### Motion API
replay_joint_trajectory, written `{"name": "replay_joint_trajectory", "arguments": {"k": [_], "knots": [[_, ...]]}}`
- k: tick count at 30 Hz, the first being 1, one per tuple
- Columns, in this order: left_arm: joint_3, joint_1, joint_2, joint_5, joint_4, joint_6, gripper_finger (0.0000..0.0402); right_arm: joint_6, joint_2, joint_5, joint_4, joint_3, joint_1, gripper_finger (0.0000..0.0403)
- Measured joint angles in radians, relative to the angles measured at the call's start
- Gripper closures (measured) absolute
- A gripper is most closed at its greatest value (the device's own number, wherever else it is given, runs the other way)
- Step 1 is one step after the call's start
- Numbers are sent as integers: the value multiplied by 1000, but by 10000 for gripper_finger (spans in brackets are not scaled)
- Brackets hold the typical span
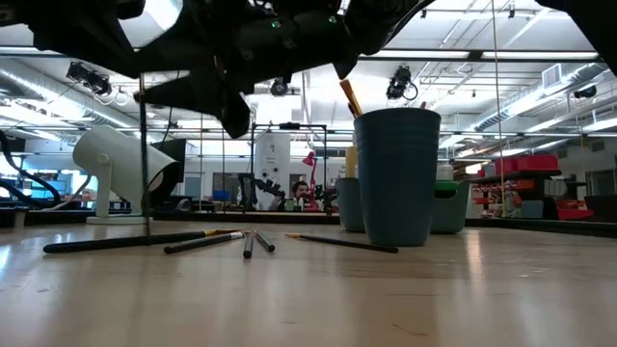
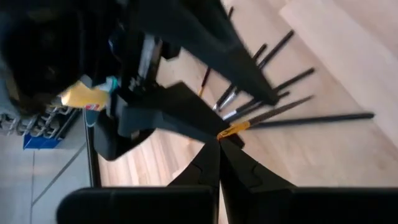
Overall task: Pick & Place Paint Supplies
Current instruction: Put the gold paint brush into the cup
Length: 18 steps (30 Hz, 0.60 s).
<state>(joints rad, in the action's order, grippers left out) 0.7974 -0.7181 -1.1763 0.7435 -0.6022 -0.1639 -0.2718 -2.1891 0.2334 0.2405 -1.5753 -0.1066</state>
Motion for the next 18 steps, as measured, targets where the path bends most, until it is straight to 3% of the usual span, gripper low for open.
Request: {"name": "replay_joint_trajectory", "arguments": {"k": [8,16,18], "knots": [[0,0,0,-14,19,-13,399,48,0,-51,-51,1,2,248],[0,0,0,-1,19,19,396,174,0,-32,-48,0,2,382],[0,0,0,-1,19,58,395,234,0,-33,-48,0,0,391]]}}
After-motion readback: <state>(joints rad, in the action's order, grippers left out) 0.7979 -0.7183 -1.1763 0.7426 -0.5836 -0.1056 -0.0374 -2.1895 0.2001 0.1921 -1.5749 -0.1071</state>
